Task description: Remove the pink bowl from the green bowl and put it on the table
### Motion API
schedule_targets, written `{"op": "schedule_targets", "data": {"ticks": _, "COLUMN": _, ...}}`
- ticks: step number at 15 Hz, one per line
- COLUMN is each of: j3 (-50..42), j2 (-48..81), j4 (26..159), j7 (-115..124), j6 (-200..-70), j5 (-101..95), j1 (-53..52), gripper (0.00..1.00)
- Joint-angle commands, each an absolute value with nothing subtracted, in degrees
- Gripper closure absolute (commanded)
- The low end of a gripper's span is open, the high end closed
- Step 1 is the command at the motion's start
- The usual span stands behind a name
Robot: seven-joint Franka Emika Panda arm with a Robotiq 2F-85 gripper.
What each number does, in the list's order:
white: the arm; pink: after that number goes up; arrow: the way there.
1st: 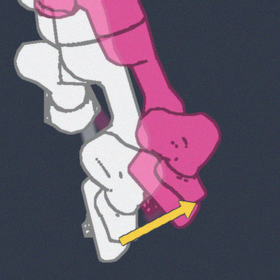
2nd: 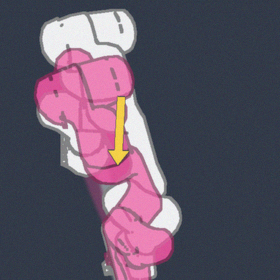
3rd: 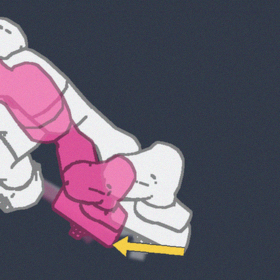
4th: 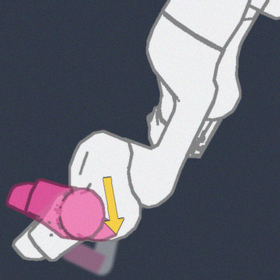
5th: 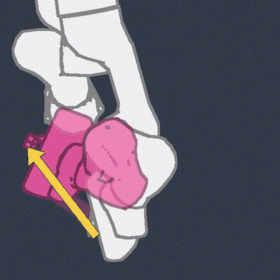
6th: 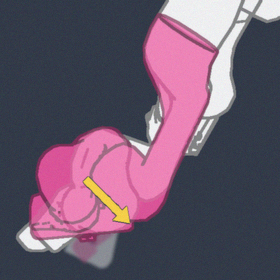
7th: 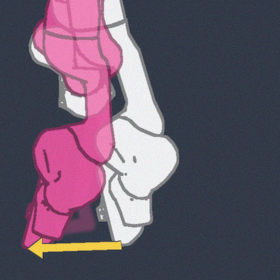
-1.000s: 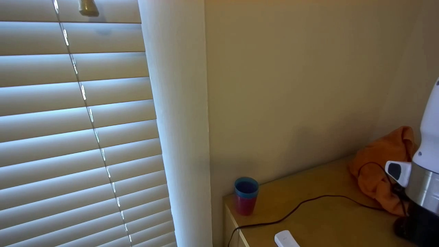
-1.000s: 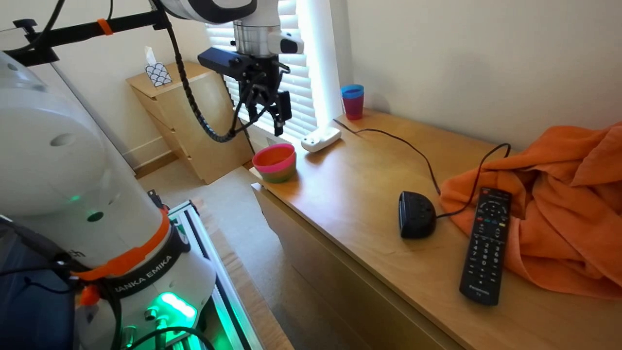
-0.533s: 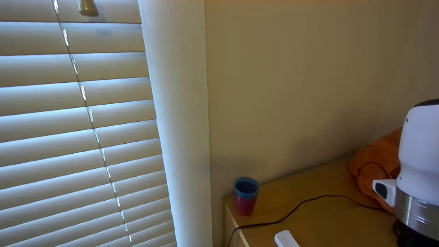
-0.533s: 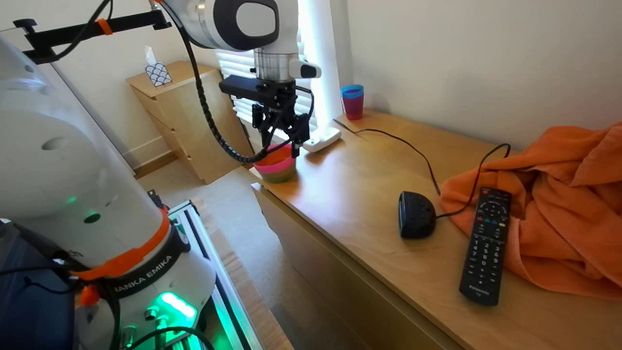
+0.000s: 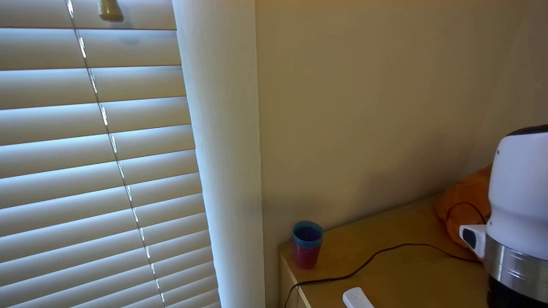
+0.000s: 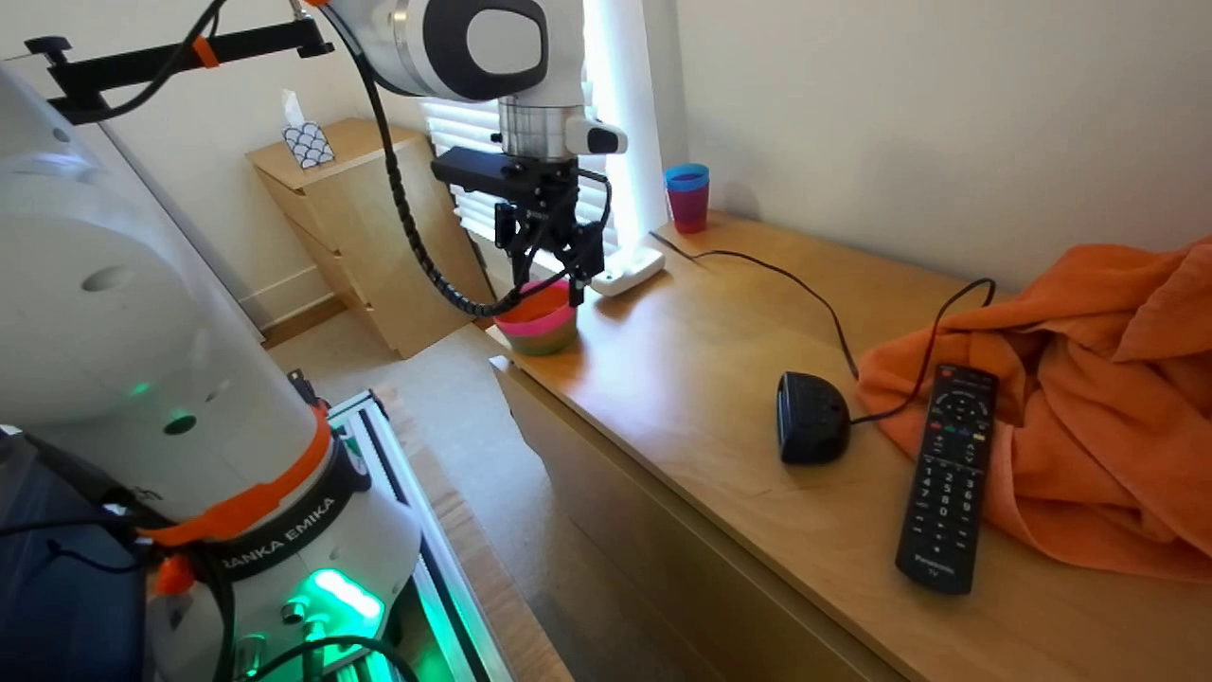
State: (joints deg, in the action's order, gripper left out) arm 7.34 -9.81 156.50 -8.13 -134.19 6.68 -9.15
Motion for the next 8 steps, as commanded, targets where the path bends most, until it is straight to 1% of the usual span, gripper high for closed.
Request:
{"op": "schedule_targets", "data": {"ticks": 1, "j3": 8.60, "j2": -6.81, "j4": 155.51, "j7": -2.94, "j6": -136.03, "j5": 6.55, "j1": -9.84, "gripper": 0.16}}
{"op": "schedule_targets", "data": {"ticks": 2, "j3": 8.97, "j2": -6.41, "j4": 155.28, "j7": -1.04, "j6": -135.96, "j5": 6.04, "j1": -9.79, "gripper": 0.30}}
{"op": "schedule_targets", "data": {"ticks": 4, "j3": 9.46, "j2": -5.36, "j4": 154.67, "j7": 1.51, "j6": -134.99, "j5": 5.56, "j1": -9.75, "gripper": 0.43}}
{"op": "schedule_targets", "data": {"ticks": 5, "j3": 9.62, "j2": -4.88, "j4": 154.50, "j7": 2.18, "j6": -135.08, "j5": 5.71, "j1": -9.81, "gripper": 0.45}}
{"op": "schedule_targets", "data": {"ticks": 6, "j3": 9.76, "j2": -4.48, "j4": 154.28, "j7": 2.76, "j6": -135.05, "j5": 5.82, "j1": -9.86, "gripper": 0.49}}
{"op": "schedule_targets", "data": {"ticks": 7, "j3": 9.87, "j2": -4.01, "j4": 154.02, "j7": 3.24, "j6": -134.93, "j5": 5.89, "j1": -9.89, "gripper": 0.45}}
{"op": "schedule_targets", "data": {"ticks": 8, "j3": 9.89, "j2": -3.51, "j4": 153.76, "j7": 3.87, "j6": -134.91, "j5": 5.92, "j1": -9.83, "gripper": 0.45}}
